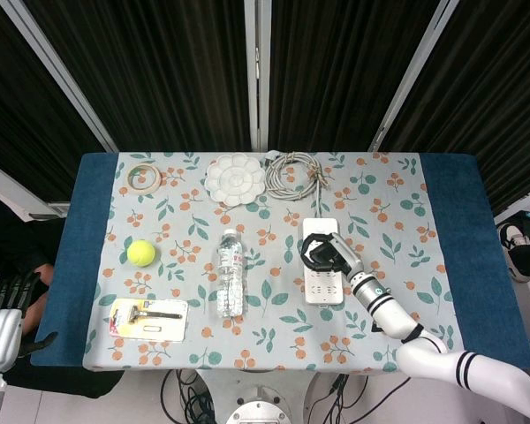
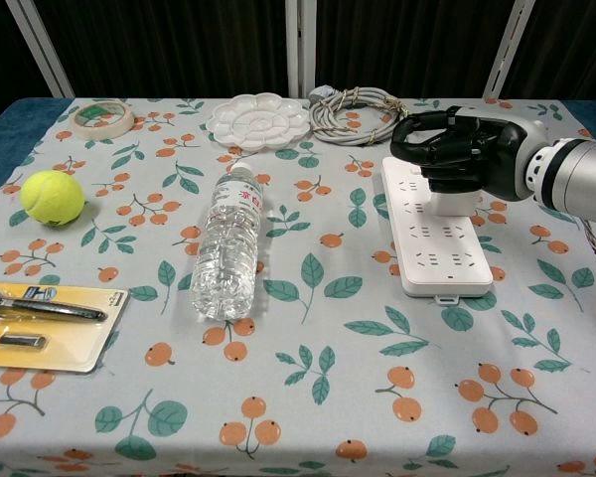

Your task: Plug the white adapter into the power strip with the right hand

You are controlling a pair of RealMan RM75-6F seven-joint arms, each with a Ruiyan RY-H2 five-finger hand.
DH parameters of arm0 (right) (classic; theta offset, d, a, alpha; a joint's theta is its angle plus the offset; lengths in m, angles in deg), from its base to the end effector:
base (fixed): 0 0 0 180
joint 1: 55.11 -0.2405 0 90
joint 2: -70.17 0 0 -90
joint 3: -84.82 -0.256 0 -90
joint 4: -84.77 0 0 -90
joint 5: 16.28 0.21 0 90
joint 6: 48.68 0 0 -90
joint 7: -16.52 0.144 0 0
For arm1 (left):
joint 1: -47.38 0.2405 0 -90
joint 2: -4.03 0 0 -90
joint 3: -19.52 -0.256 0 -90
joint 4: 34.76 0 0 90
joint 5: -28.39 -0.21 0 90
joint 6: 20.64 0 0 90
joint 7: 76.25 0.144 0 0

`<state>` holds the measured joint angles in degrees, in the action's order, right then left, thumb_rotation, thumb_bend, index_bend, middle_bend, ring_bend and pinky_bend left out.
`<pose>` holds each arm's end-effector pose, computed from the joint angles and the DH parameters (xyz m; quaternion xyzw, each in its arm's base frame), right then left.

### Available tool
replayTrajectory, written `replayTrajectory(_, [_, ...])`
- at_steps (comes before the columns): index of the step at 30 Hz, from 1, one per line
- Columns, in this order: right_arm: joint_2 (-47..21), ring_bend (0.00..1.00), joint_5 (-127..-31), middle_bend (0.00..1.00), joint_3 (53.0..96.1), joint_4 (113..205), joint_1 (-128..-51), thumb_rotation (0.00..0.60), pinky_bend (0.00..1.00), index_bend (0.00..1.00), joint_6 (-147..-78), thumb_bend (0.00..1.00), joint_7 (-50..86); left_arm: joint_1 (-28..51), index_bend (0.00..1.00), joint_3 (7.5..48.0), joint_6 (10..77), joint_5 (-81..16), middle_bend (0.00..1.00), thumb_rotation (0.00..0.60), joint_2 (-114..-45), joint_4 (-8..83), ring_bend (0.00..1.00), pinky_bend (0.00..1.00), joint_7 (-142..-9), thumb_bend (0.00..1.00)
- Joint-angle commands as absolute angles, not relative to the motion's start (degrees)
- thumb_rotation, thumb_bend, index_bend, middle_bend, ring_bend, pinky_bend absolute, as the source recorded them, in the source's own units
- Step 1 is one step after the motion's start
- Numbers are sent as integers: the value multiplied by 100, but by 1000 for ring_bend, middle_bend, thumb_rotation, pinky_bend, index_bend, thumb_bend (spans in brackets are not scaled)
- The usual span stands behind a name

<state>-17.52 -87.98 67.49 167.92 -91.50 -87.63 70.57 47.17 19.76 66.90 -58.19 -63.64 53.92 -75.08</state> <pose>-0.1639 -0.3397 -0.0226 0.3999 -0.7762 0.4764 0.1033 -0.3306 0.1457 0.1437 -0.5859 -0.4031 -0.3590 0.6044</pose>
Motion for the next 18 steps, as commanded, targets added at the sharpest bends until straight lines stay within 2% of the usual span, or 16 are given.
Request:
replayTrajectory(1, [-1521, 1000, -9005, 952, 6717, 17131, -9054, 600, 1000, 1000, -8983, 737, 7089, 4716, 63, 1979, 6707, -5835, 0, 600, -6360, 5394, 0, 0, -7506, 83])
replayTrajectory(6, [-1036, 993, -9298, 952, 6688, 17695, -8851, 600, 997, 1000, -9450, 738, 6956, 4715, 63, 1981, 6740, -5872, 0, 600, -6342, 5417, 0, 0, -7489, 83])
replayTrajectory(9, [-642, 942, -9549, 935, 6763, 17971, -8700, 600, 952, 973, -9776, 733, 6584, 4708, 63, 1986, 6757, -5897, 0, 600, -6335, 5431, 0, 0, -7475, 83])
replayTrajectory(11, [-377, 858, -9775, 868, 6862, 18096, -8536, 600, 848, 877, -10131, 707, 6138, 4703, 63, 1988, 6757, -5904, 0, 600, -6331, 5444, 0, 0, -7460, 83])
replayTrajectory(18, [360, 377, -10499, 476, 7387, 18120, -7868, 600, 275, 478, -11338, 462, 3952, 4674, 63, 2011, 6783, -5949, 0, 600, -6329, 5491, 0, 0, -7394, 83])
